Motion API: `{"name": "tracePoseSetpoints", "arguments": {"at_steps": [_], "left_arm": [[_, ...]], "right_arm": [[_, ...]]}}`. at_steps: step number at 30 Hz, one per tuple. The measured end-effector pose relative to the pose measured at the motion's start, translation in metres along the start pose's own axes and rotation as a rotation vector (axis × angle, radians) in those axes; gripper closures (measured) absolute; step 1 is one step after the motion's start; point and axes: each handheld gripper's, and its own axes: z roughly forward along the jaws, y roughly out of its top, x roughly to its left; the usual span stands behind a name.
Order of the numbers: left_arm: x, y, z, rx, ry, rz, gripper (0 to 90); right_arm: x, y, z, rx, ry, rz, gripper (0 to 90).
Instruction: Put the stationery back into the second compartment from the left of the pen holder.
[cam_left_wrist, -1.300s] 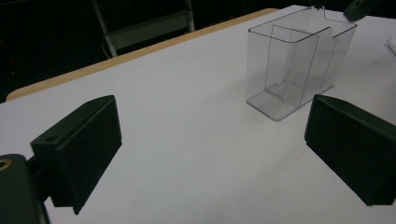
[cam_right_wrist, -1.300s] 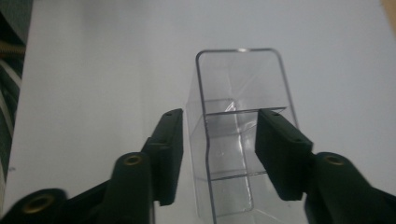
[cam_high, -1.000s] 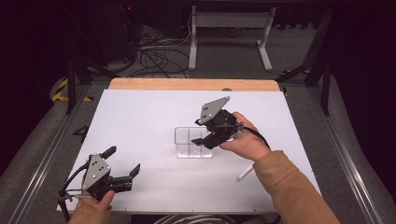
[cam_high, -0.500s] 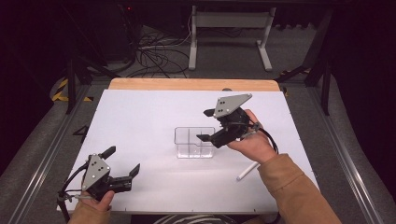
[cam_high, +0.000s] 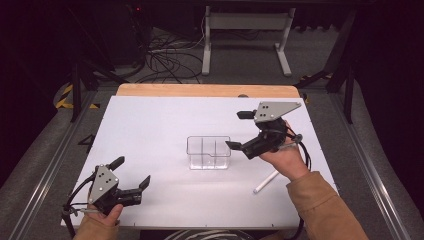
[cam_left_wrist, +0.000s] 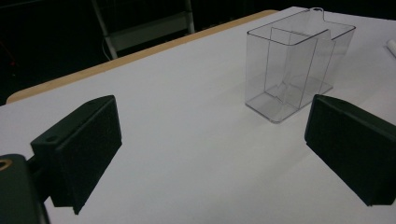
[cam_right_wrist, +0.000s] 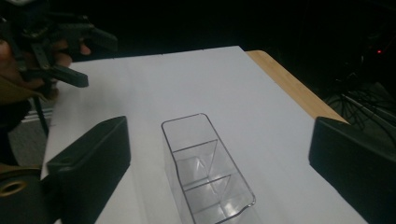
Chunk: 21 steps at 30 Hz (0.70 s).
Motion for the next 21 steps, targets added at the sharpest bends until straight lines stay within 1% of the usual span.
{"name": "tracePoseSetpoints", "arguments": {"at_steps": [2,6,9,10,11,12,14,15,16,17,19,20,21], "left_arm": [[0.0,0.0,0.0,0.0,-0.001,0.0,4.6],[0.0,0.0,0.0,0.0,-0.001,0.001,4.6],[0.0,0.0,0.0,0.0,-0.002,0.0,4.6],[-0.001,0.0,0.0,0.0,-0.002,-0.001,4.6],[-0.001,0.0,0.0,-0.001,-0.001,0.0,4.6],[-0.001,0.0,0.0,-0.001,-0.002,-0.002,4.6],[-0.001,0.0,0.001,-0.001,-0.003,-0.002,4.6],[-0.001,0.0,0.0,0.0,-0.002,0.001,4.6],[-0.001,0.0,0.0,-0.001,-0.002,0.0,4.6],[-0.001,0.0,0.0,-0.001,-0.002,0.0,4.6],[-0.001,0.0,0.0,-0.001,-0.005,-0.001,4.6],[-0.001,0.0,0.0,-0.001,-0.007,-0.004,4.6],[-0.001,0.0,0.0,-0.002,-0.008,-0.003,4.6]], "right_arm": [[-0.002,-0.003,-0.004,-0.015,0.023,0.04,0.0],[-0.004,-0.01,-0.012,-0.042,0.014,0.076,0.0],[-0.005,-0.015,-0.017,-0.084,0.023,0.102,0.0],[-0.005,-0.017,-0.019,-0.09,0.004,0.105,0.0],[-0.004,-0.018,-0.019,-0.094,-0.023,0.118,0.0],[-0.004,-0.019,-0.02,-0.092,-0.033,0.131,0.0],[-0.006,-0.02,-0.023,-0.063,-0.012,0.16,0.1],[-0.007,-0.021,-0.024,-0.059,-0.014,0.164,0.0],[-0.007,-0.023,-0.026,-0.066,-0.023,0.158,0.0],[-0.008,-0.024,-0.027,-0.079,-0.043,0.159,0.0],[-0.008,-0.026,-0.03,-0.102,-0.079,0.169,0.1],[-0.008,-0.027,-0.031,-0.111,-0.082,0.172,0.0],[-0.007,-0.028,-0.032,-0.109,-0.099,0.167,0.0]]}}
